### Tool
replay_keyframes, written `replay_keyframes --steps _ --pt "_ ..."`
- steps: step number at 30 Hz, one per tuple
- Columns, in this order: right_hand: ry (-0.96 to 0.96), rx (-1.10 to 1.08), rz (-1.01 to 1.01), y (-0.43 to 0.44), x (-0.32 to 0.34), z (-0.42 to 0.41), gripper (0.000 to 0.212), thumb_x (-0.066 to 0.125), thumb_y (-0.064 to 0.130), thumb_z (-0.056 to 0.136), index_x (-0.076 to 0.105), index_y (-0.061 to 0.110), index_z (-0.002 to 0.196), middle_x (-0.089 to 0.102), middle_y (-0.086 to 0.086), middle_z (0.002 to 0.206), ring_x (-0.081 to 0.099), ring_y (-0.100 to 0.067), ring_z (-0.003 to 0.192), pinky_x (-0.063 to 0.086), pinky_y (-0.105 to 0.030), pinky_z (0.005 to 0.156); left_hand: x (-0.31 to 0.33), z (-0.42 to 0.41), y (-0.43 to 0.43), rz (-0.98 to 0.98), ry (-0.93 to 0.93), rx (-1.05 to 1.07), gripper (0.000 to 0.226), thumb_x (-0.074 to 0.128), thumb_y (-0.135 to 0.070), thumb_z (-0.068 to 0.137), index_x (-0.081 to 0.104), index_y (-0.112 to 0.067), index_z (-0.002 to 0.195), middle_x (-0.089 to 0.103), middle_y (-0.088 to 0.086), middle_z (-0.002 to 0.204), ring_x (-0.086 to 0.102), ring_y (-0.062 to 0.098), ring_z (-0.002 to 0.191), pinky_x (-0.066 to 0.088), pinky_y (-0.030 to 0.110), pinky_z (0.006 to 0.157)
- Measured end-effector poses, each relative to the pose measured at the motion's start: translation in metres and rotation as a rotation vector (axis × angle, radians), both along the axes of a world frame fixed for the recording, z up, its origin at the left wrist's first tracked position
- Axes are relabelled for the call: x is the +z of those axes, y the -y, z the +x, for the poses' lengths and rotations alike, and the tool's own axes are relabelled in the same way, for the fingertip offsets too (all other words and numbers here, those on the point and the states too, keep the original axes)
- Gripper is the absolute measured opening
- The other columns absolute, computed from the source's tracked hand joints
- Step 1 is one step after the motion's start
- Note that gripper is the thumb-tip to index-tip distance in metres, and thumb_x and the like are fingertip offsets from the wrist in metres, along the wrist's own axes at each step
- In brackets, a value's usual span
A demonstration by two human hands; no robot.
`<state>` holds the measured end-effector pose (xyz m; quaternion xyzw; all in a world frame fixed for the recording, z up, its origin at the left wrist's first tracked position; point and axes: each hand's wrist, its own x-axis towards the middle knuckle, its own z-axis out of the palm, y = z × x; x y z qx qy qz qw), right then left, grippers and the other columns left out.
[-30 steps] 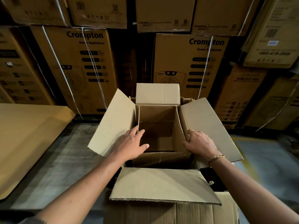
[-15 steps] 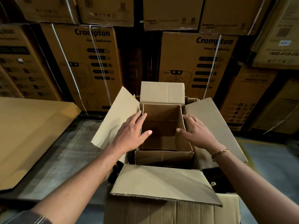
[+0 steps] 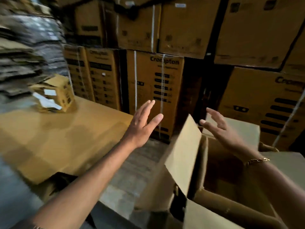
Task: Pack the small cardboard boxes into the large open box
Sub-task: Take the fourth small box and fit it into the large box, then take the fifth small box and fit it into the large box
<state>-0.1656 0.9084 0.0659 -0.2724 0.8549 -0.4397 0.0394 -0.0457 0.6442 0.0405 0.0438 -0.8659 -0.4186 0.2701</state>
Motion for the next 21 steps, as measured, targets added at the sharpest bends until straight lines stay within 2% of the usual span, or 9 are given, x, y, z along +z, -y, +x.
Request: replay_keyframes --steps 2,5,7,8,11,13,15,18,21 --pt "-0.011 0.040 -0.022 0.052 0.008 0.000 0.113 0.052 0.095 0.059 0.026 0.042 0.156 0.019 0.006 0.168 0.020 -0.016 0.153 0.022 -0.047 0.122 0.005 0.022 0.051 0.046 0.000 0.069 0.064 0.045 -0.060 0.098 0.027 -0.040 0.156 0.020 -0.014 0.165 0.017 0.003 0.150 0.019 0.040 0.124" --pt "-0.069 0.097 -0.051 0.137 0.018 0.004 0.096 0.056 0.081 0.078 0.026 0.037 0.158 0.021 0.004 0.167 0.022 -0.016 0.152 0.024 -0.045 0.122 0.010 0.059 0.136 0.109 -0.018 0.147 0.062 0.047 -0.058 0.099 0.031 -0.038 0.156 0.025 -0.014 0.164 0.020 0.003 0.149 0.021 0.038 0.123" --pt "-0.038 0.121 -0.076 0.194 0.019 0.008 0.091 0.056 0.072 0.080 0.025 0.037 0.158 0.019 0.003 0.168 0.021 -0.019 0.153 0.024 -0.048 0.121 0.009 0.088 0.196 0.114 -0.019 0.209 0.066 0.047 -0.062 0.096 0.033 -0.039 0.155 0.027 -0.013 0.163 0.024 0.002 0.147 0.022 0.035 0.122" --pt "-0.017 0.135 -0.087 0.223 0.020 0.011 0.094 0.056 0.076 0.077 0.025 0.038 0.157 0.019 0.002 0.168 0.021 -0.021 0.153 0.026 -0.049 0.120 0.007 0.102 0.226 0.113 -0.016 0.239 0.066 0.047 -0.063 0.095 0.033 -0.039 0.155 0.028 -0.012 0.163 0.025 0.001 0.145 0.022 0.033 0.121" --pt "0.045 0.201 -0.109 0.309 0.018 0.024 0.120 0.057 0.097 0.054 0.026 0.041 0.155 0.020 0.003 0.167 0.022 -0.021 0.152 0.029 -0.051 0.119 -0.002 0.146 0.314 0.157 0.003 0.341 0.066 0.046 -0.069 0.093 0.036 -0.042 0.152 0.032 -0.011 0.161 0.031 0.006 0.144 0.027 0.036 0.119" --pt "0.077 0.261 -0.105 0.362 0.014 0.035 0.136 0.055 0.103 0.038 0.027 0.040 0.156 0.020 0.005 0.167 0.021 -0.021 0.153 0.027 -0.055 0.120 -0.006 0.172 0.363 0.199 0.011 0.404 0.076 0.045 -0.080 0.083 0.039 -0.045 0.149 0.036 -0.010 0.159 0.035 0.010 0.144 0.029 0.039 0.119" --pt "0.101 0.323 -0.090 0.412 0.008 0.047 0.142 0.053 0.105 0.032 0.027 0.040 0.156 0.019 0.004 0.168 0.021 -0.022 0.153 0.025 -0.057 0.120 -0.010 0.194 0.405 0.219 0.018 0.448 0.083 0.043 -0.084 0.077 0.040 -0.044 0.149 0.037 -0.009 0.159 0.036 0.010 0.144 0.029 0.039 0.119" --pt "0.120 0.375 -0.071 0.482 -0.005 0.059 0.122 0.054 0.100 0.050 0.026 0.044 0.155 0.020 0.003 0.168 0.022 -0.022 0.152 0.026 -0.059 0.120 -0.016 0.218 0.459 0.255 0.023 0.500 0.089 0.042 -0.086 0.074 0.039 -0.040 0.151 0.036 -0.007 0.160 0.035 0.011 0.144 0.029 0.039 0.118" --pt "0.162 0.422 -0.077 0.544 -0.020 0.061 0.093 0.056 0.079 0.075 0.025 0.044 0.156 0.021 0.002 0.167 0.024 -0.022 0.151 0.027 -0.053 0.119 -0.026 0.230 0.507 0.321 -0.018 0.538 0.089 0.045 -0.081 0.076 0.040 -0.035 0.152 0.039 -0.006 0.158 0.038 0.010 0.143 0.029 0.033 0.116"
